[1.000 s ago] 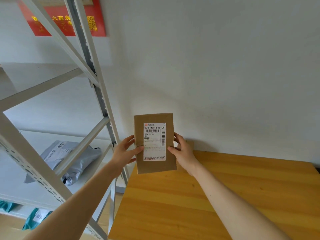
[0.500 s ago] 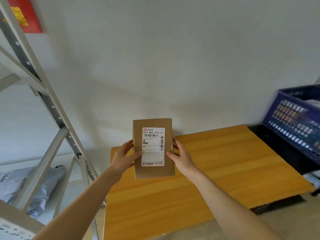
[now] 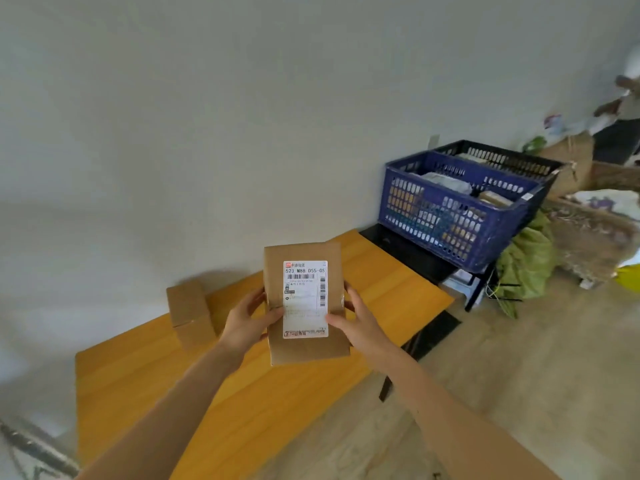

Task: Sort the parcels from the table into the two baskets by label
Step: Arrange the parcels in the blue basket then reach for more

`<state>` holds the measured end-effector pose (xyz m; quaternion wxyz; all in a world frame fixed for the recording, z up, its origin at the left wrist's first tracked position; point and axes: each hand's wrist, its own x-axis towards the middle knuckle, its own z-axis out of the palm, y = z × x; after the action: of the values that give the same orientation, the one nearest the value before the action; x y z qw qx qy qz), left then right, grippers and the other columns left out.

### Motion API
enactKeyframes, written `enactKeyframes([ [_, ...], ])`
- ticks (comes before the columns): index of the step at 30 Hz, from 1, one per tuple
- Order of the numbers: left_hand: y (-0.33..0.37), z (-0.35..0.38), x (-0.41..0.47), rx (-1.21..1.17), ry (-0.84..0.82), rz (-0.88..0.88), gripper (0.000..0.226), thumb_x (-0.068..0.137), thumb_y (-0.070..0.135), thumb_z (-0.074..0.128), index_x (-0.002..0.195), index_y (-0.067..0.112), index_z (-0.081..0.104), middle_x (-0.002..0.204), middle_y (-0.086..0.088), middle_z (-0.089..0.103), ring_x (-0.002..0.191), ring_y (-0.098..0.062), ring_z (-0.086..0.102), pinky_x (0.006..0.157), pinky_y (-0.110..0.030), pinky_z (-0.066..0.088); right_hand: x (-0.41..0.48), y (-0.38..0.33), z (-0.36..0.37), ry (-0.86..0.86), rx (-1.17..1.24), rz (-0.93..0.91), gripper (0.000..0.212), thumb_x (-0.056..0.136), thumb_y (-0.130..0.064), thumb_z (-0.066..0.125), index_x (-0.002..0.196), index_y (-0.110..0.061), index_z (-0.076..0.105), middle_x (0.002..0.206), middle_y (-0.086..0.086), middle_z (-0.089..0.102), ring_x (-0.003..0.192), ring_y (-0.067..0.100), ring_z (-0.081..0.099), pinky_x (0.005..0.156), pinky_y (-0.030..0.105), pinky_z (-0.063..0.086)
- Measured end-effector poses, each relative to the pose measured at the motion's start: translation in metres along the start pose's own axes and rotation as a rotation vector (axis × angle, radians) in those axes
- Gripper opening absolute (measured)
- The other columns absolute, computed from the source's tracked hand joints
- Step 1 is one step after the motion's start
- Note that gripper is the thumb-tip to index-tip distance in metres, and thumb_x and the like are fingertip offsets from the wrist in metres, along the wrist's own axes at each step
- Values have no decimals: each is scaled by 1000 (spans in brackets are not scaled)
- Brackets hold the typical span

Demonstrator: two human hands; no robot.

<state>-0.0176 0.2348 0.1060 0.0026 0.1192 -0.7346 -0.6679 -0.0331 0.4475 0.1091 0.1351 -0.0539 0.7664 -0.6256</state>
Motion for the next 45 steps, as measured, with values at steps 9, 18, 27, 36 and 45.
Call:
enactKeyframes([
  [9,27,177,28,57,-178,1,69,86,23,72,145,29,38,144,9,46,119,-19,54,87,-38,52,-19,37,-169,139,-53,59,92,88,-16,70,150,-44,8,140,-11,37,131,11,34,110,47,34],
  [18,59,372,43,84,-257,-23,70,88,21,69,147,29,33,146,7,44,115,-17,51,88,-39,50,-28,88,-356,246,-21,77,93,72,-23,84,147,-23,28,142,-7,46,132,16,44,110,43,39],
  [27,78,497,85,85,-326,-70,67,87,19,70,145,25,36,132,6,54,116,-20,56,87,-41,53,-17,110,-468,316,60,99,75,86,-23,72,145,-40,28,139,-16,46,127,12,45,106,48,43],
  [36,116,601,176,46,-363,-21,60,87,22,69,140,21,40,128,-1,54,114,-23,56,91,-43,51,48,111,-569,415,76,123,77,91,-23,67,149,-39,19,129,-5,50,110,12,52,85,29,51],
  [45,177,695,299,-28,-398,122,76,77,33,79,142,30,38,123,-5,59,111,-22,61,99,-45,49,162,81,-696,440,143,101,76,92,-24,66,149,-40,18,129,-7,50,109,16,52,77,34,53],
])
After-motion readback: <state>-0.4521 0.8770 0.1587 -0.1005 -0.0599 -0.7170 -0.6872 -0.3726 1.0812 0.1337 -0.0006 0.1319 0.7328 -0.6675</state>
